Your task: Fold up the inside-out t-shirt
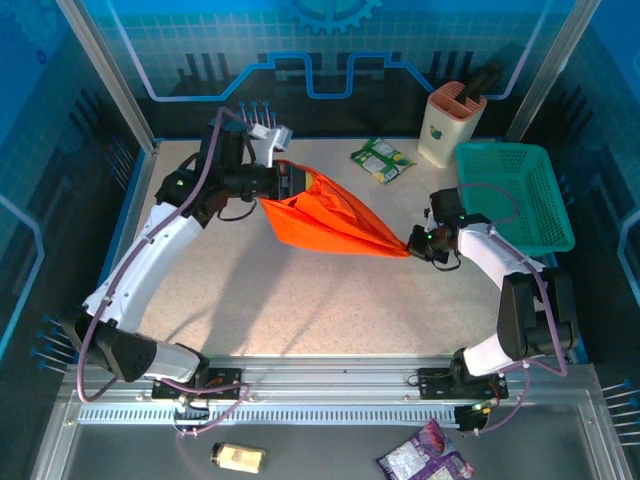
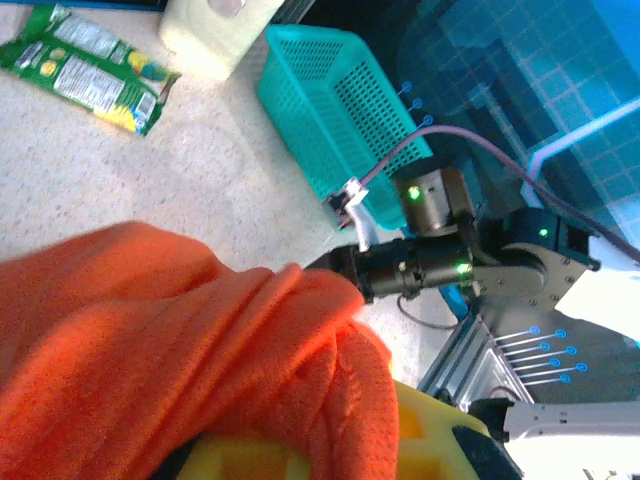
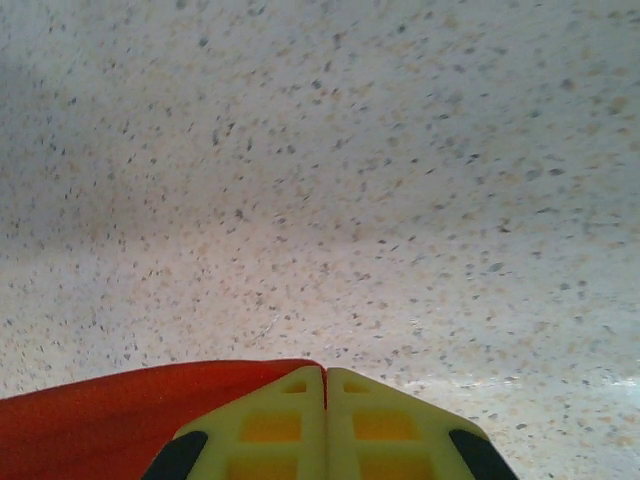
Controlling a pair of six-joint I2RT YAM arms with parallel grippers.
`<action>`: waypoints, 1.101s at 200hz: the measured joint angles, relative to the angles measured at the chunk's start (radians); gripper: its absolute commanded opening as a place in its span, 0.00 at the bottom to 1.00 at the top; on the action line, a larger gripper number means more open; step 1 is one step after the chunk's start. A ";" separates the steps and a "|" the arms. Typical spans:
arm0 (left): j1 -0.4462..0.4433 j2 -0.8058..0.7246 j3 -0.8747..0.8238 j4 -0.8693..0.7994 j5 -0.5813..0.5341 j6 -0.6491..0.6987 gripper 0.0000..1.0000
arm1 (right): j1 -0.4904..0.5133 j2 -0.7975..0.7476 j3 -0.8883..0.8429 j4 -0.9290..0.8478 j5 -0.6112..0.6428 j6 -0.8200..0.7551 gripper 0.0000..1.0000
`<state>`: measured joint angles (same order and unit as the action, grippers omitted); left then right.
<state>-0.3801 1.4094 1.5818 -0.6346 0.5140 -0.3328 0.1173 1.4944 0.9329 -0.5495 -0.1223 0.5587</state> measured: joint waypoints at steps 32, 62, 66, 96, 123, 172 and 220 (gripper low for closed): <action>0.030 0.000 0.024 -0.087 0.008 0.021 0.00 | -0.031 -0.011 0.004 -0.029 0.017 0.002 0.27; 0.037 0.001 -0.016 -0.067 0.035 -0.003 0.00 | 0.109 -0.093 0.087 -0.106 0.030 -0.019 0.40; 0.037 0.001 -0.030 -0.055 0.041 -0.011 0.00 | 0.136 -0.108 0.106 -0.109 0.028 -0.017 0.41; 0.033 0.008 -0.130 0.003 0.052 -0.074 0.00 | 0.390 -0.221 0.258 -0.079 0.027 -0.014 0.49; 0.021 0.020 -0.169 0.044 0.052 -0.115 0.00 | 0.597 -0.237 0.362 -0.010 0.031 -0.023 0.68; -0.003 0.023 -0.192 0.098 0.058 -0.167 0.00 | 0.764 -0.041 0.497 0.033 0.155 -0.043 0.72; -0.015 0.022 -0.228 0.130 0.057 -0.200 0.00 | 0.771 0.043 0.501 0.050 0.341 -0.007 0.23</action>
<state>-0.3954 1.4311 1.3540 -0.5041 0.5709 -0.5327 0.8886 1.5379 1.4342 -0.4992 0.2188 0.5518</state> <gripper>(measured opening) 0.056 0.400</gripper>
